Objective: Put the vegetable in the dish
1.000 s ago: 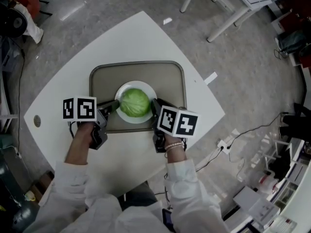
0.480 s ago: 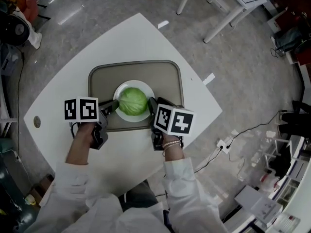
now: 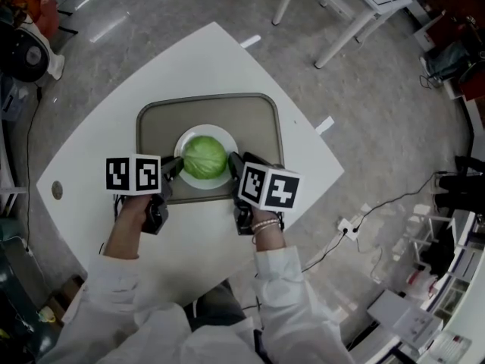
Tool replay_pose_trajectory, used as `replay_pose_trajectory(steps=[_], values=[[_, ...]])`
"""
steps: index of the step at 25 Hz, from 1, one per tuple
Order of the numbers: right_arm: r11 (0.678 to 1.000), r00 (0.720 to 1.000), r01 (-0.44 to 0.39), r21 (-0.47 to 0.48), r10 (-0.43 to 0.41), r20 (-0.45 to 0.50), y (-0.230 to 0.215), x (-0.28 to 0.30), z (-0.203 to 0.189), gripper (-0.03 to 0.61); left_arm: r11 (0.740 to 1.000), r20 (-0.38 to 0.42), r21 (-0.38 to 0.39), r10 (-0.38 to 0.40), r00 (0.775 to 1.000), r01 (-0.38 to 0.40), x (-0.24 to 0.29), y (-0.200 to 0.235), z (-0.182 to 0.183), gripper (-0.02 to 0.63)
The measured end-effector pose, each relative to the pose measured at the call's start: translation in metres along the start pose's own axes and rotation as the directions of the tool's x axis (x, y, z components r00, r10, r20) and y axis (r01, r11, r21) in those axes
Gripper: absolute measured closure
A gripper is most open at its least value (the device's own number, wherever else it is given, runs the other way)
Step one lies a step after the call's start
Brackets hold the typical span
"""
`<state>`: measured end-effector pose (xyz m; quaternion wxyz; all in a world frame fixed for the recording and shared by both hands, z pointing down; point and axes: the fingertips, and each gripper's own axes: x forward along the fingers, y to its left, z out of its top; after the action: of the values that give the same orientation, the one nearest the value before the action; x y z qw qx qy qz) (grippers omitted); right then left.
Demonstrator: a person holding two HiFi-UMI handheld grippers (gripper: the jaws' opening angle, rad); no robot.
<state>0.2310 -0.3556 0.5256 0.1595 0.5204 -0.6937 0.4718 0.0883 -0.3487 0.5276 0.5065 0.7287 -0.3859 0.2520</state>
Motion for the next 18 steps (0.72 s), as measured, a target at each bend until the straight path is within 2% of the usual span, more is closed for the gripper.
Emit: replay_pose_trajectory(steps=[3, 10, 18], values=[[1.000, 1.000, -0.010, 0.006, 0.010, 0.004, 0.000, -0.002, 0.001, 0.453, 0.998, -0.001, 0.051, 0.031, 1.000, -0.031, 0.000, -0.001, -0.001, 0.560], [1.000, 1.000, -0.019, 0.017, 0.018, 0.013, 0.002, -0.004, 0.001, 0.453, 0.990, 0.000, 0.117, 0.073, 0.997, -0.073, 0.000, 0.001, -0.002, 0.545], [1.000, 0.998, -0.010, 0.003, 0.009, 0.062, 0.007, -0.019, 0.005, 0.454, 0.992, 0.010, 0.101, 0.077, 0.997, -0.078, -0.009, 0.004, -0.012, 0.529]])
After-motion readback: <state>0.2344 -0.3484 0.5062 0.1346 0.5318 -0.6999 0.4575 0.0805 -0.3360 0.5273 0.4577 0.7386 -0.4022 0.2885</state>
